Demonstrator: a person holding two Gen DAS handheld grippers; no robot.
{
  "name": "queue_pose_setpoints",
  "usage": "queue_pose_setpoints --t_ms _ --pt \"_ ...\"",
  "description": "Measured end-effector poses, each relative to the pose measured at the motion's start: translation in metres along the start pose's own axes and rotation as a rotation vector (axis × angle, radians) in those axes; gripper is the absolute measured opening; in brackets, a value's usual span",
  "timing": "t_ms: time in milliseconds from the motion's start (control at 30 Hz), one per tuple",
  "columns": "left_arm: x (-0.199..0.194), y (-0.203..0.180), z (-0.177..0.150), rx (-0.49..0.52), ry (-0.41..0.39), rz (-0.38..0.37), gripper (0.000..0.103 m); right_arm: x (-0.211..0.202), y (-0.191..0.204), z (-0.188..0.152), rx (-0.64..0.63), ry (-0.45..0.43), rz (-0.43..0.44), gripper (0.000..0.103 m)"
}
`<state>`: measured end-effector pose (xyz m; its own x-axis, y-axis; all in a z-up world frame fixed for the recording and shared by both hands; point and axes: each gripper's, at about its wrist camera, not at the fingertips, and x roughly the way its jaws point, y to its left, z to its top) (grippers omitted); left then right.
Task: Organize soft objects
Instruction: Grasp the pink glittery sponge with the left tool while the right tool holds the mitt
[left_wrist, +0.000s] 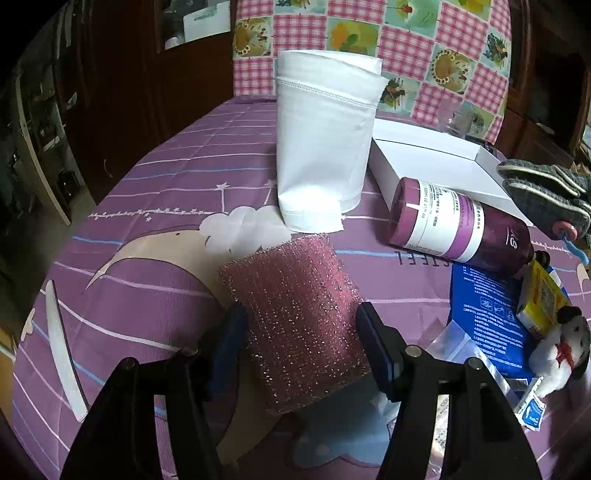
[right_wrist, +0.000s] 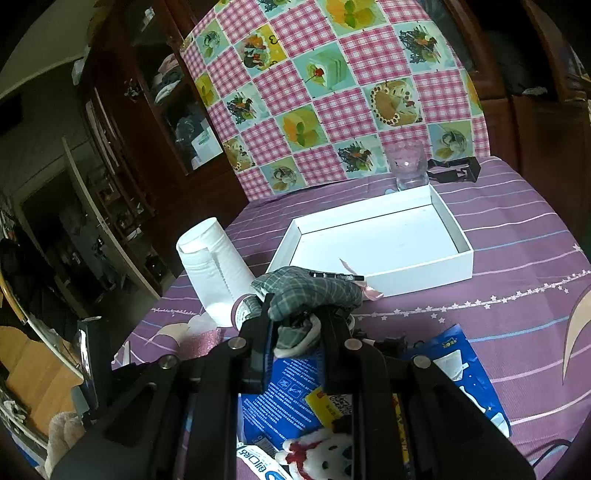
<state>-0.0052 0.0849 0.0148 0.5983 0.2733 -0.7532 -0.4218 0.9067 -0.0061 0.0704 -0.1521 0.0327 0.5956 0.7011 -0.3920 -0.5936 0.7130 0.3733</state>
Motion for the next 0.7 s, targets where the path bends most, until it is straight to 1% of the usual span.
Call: queue_pose_setpoints --t_ms 167,267,333,567,600,633,667,700 --pt "0.0014 -0.0042 -0.0010 0.033 0.001 -0.002 0.050 -0.0009 -0.0005 0.0005 0.002 -0.001 -0.003 0.020" --pt "0.0026 -0.0048 -0.0013 0.050 0.004 0.013 0.045 -0.0006 -0.0007 0.0010 0.002 0.000 -0.004 0.020" --pt "0.0027 -0.0060 -0.0020 0.058 0.003 0.016 0.040 -0.0007 -0.0008 0.0011 0.001 0.000 -0.004 0.020" --pt "-0.0006 -0.0053 -0.0021 0.049 -0.010 0.014 0.024 -0.0010 -0.0019 0.0020 0.001 -0.001 -0.005 0.020" --pt "-0.0010 -0.0044 -0.0014 0.044 -0.012 0.013 0.021 -0.0016 -0.0027 0.0019 0.001 -0.002 -0.005 0.020" --pt "-0.0027 -0.0027 -0.0016 0.037 -0.019 0.010 0.010 -0.0011 -0.0021 0.0020 0.002 -0.001 -0.004 0.020" --pt "-0.0055 -0.0008 -0.0012 0.027 -0.033 0.022 0.002 -0.0011 -0.0019 0.0020 0.002 0.000 -0.005 0.020" --pt "-0.0065 0.0016 -0.0006 0.016 -0.032 0.015 0.002 -0.0012 -0.0018 0.0020 0.002 -0.001 -0.005 0.020"
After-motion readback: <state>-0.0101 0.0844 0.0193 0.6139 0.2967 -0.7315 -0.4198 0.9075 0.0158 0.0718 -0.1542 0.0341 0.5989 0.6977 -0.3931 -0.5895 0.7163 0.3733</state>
